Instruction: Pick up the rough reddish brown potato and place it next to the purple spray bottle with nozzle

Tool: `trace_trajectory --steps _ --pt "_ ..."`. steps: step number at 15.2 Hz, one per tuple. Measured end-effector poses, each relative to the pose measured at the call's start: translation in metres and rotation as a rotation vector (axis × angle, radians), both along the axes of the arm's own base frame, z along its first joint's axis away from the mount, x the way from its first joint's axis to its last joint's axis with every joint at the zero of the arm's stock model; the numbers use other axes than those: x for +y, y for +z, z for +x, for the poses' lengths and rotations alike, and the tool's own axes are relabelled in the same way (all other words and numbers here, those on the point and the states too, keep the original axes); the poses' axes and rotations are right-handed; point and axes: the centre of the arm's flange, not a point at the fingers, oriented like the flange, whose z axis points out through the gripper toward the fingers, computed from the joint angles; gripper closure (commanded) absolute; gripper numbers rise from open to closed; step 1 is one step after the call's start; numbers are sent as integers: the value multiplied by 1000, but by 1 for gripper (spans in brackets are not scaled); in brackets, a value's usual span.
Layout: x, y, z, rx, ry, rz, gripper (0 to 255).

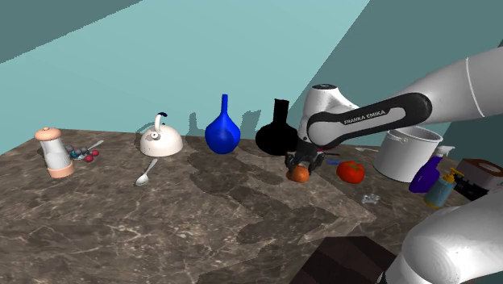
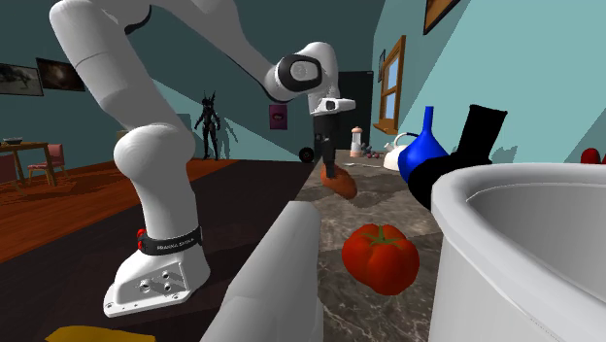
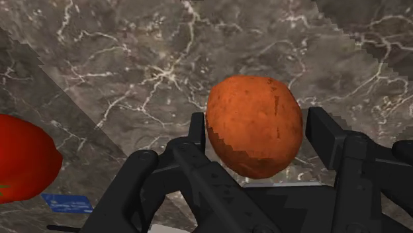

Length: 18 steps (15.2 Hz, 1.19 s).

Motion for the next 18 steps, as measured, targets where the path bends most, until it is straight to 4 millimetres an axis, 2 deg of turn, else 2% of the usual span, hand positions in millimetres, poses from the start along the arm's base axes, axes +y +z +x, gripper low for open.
trace_trajectory --steps 18 --pt "1 96 0 0 0 0 255"
